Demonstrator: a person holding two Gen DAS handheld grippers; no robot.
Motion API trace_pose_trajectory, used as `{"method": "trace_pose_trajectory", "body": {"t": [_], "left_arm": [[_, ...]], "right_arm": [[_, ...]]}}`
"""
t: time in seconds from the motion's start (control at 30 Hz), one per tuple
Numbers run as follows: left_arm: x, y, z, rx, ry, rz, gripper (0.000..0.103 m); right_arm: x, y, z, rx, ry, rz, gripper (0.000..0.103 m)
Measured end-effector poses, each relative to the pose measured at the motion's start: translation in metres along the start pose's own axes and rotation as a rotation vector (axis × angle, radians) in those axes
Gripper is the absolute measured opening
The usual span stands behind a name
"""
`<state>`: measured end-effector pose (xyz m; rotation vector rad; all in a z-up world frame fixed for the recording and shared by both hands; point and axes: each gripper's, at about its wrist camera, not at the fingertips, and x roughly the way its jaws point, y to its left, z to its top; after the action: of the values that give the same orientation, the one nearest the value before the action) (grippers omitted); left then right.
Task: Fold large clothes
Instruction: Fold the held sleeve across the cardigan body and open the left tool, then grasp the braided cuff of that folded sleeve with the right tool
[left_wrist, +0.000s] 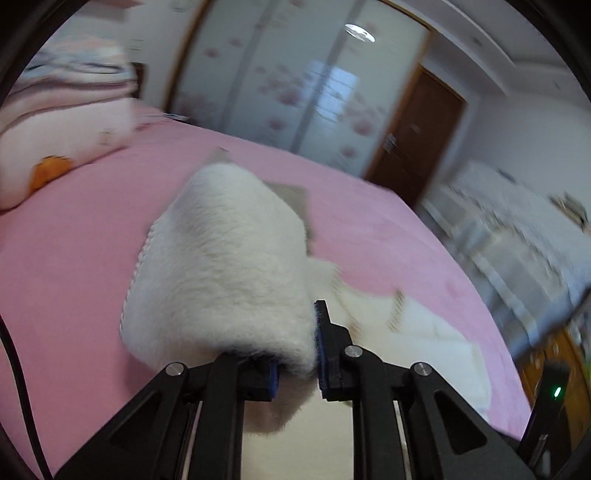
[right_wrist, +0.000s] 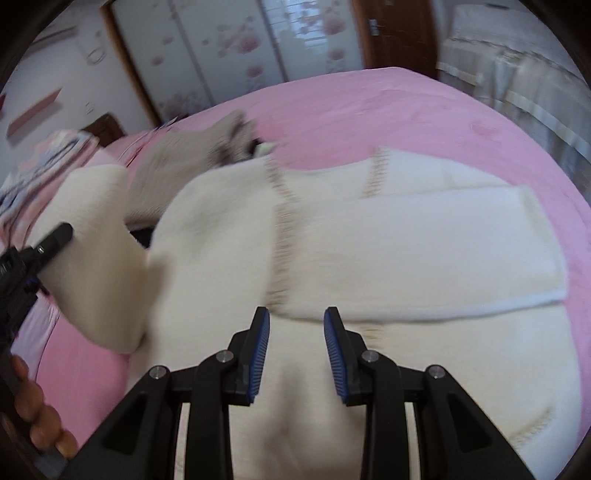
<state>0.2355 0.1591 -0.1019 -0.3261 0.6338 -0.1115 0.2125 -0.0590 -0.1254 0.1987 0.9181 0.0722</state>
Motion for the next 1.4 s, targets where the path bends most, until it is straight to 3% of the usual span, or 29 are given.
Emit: {"method": "trace_pose_trajectory", "body": {"t": [0.07, 0.13, 0.2, 0.27, 0.37, 0.5, 0.6, 0.67, 0.8, 0.83, 0.87, 0.9, 0.97, 1.23, 1.4], "left_arm": [[0.030, -0.031, -0.017, 0.045, 0.112, -0.031, 0.020], [0.065, -0.050, -0.043, 0.062, 0.265, -0.062, 0.045], [0.090, -0.060, -0.068, 0.068, 0.363, -0.048, 0.047], [0.094, -0.064, -0.079, 0.080, 0.379, -0.029, 0.049], [0.084, -0.065, -0.079, 0.066, 0.362, -0.047, 0.067], [0.045, -0.059, -0.068, 0.052, 0.317, -0.048, 0.069], [0.010, -0.042, -0.047, 0.054, 0.212, 0.030, 0.077], [-0.011, -0.020, -0.037, 0.038, 0.155, 0.125, 0.081], [-0.020, 0.027, -0.032, -0.008, 0.161, 0.274, 0.081], [-0.017, 0.038, -0.034, -0.021, 0.180, 0.304, 0.081], [-0.014, 0.050, -0.038, -0.038, 0.209, 0.326, 0.081], [-0.006, 0.058, -0.042, -0.051, 0.239, 0.337, 0.081], [0.001, 0.076, -0.055, -0.081, 0.281, 0.363, 0.081], [0.012, 0.115, -0.081, -0.148, 0.355, 0.370, 0.081], [0.023, 0.121, -0.089, -0.161, 0.390, 0.345, 0.081]], "right_arm": [[-0.007, -0.029, 0.000, 0.033, -0.001, -0.033, 0.031], [-0.011, -0.054, -0.005, 0.062, 0.009, -0.061, 0.031], [-0.011, -0.073, -0.009, 0.081, 0.028, -0.072, 0.031], [-0.012, -0.089, -0.013, 0.098, 0.041, -0.073, 0.031], [-0.010, -0.099, -0.016, 0.117, 0.055, -0.055, 0.031], [-0.006, -0.093, -0.012, 0.124, 0.072, 0.009, 0.031], [-0.012, -0.070, -0.004, 0.080, 0.047, 0.054, 0.031], [-0.018, -0.044, 0.005, 0.011, 0.020, 0.095, 0.031], [-0.025, 0.010, 0.019, -0.141, -0.020, 0.153, 0.031], [-0.023, 0.025, 0.021, -0.186, -0.022, 0.164, 0.033], [-0.019, 0.043, 0.022, -0.242, -0.018, 0.171, 0.043], [-0.015, 0.056, 0.022, -0.283, -0.016, 0.171, 0.053], [-0.004, 0.088, 0.018, -0.401, -0.021, 0.159, 0.058], [0.062, 0.175, -0.010, -0.714, 0.095, 0.088, 0.058], [0.104, 0.193, -0.020, -0.826, 0.145, -0.097, 0.056]]}}
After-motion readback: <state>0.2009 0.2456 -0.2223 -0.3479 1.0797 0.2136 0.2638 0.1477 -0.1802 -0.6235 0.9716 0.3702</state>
